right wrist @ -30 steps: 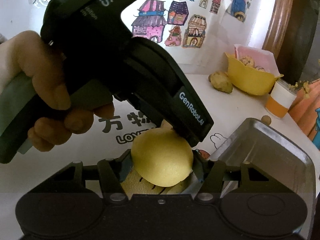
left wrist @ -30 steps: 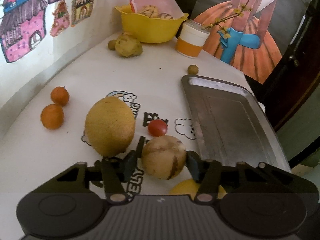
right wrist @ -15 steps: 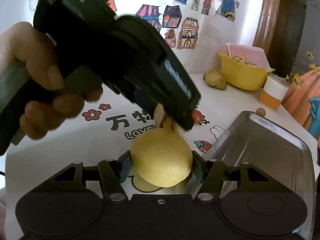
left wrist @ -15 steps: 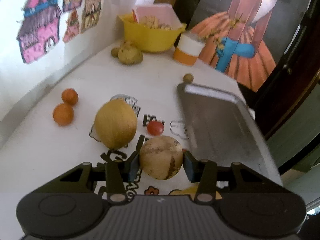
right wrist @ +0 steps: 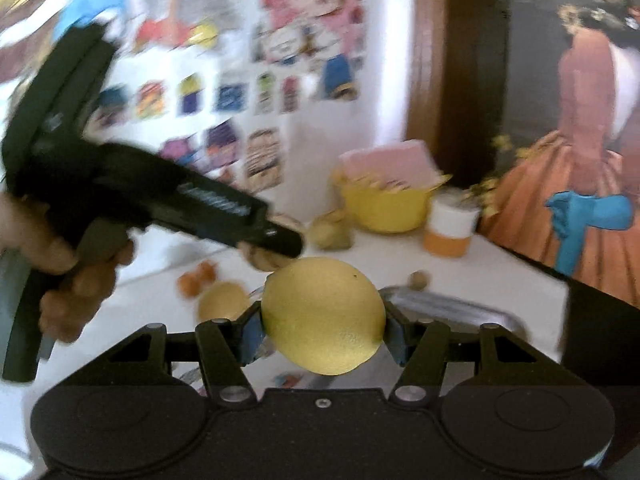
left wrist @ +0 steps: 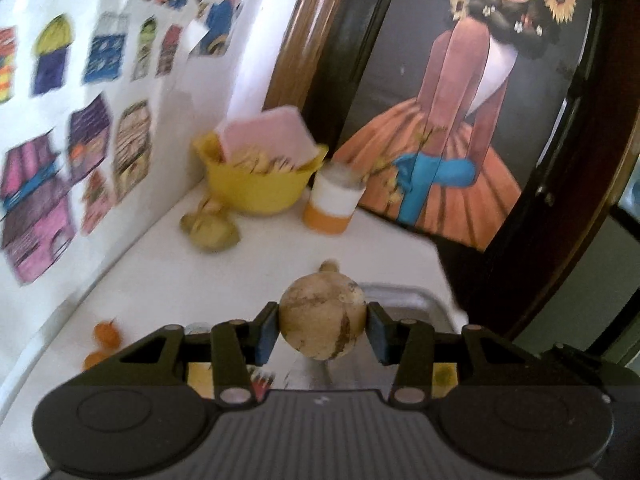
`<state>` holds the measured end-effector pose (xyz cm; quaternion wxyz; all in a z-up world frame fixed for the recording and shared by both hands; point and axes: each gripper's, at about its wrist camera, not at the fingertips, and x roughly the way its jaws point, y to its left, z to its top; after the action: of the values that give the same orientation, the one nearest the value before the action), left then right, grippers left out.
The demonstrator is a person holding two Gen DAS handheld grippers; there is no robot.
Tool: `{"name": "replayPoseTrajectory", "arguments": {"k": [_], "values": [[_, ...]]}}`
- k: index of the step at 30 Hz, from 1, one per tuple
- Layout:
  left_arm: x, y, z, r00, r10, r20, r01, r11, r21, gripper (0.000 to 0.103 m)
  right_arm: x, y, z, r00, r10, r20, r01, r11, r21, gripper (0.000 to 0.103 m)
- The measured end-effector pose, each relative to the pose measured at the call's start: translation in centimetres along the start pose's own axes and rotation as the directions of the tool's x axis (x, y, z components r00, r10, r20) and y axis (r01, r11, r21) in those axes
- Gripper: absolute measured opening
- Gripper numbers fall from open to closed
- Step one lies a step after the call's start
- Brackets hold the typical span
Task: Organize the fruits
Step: 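Set the lemon on the metal tray with the right tool while the left tool releases the brown fruit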
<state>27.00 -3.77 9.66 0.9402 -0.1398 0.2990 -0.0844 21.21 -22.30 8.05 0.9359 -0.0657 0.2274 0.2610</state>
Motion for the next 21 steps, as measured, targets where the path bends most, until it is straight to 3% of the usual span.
{"name": "replayPoseTrajectory", "arguments": {"k": [4, 8, 17, 21], "values": [[2.6, -0.8, 1.6, 0.998, -0.024, 0.050, 0.025, 1.000, -0.014, 0.050, 2.3, -4.6, 1.4, 0.999, -0.039, 0.005, 0.038, 0.991, 0.130, 0.062], [6.5, -1.0, 1.5, 0.999, -0.019, 0.040, 0.019, 1.000, -0.002, 0.050, 5.4, -7.9, 1.0, 0.996, -0.092, 0.003, 0.090, 0.979, 0.184, 0.062], [14.7, -0.2, -0.9, 0.995, -0.069, -0.075, 0.068, 0.997, -0.019, 0.050, 11.5, -11.6, -2.4, 0.980, -0.139, -0.143, 0.155, 0.982, 0.105, 0.062], [16.5, -0.5, -1.6, 0.993, -0.062, -0.098, 0.065, 0.998, 0.027, 0.050, 13.2, -12.5, -3.0, 0.969, -0.149, -0.196, 0.166, 0.983, 0.073, 0.062]]}}
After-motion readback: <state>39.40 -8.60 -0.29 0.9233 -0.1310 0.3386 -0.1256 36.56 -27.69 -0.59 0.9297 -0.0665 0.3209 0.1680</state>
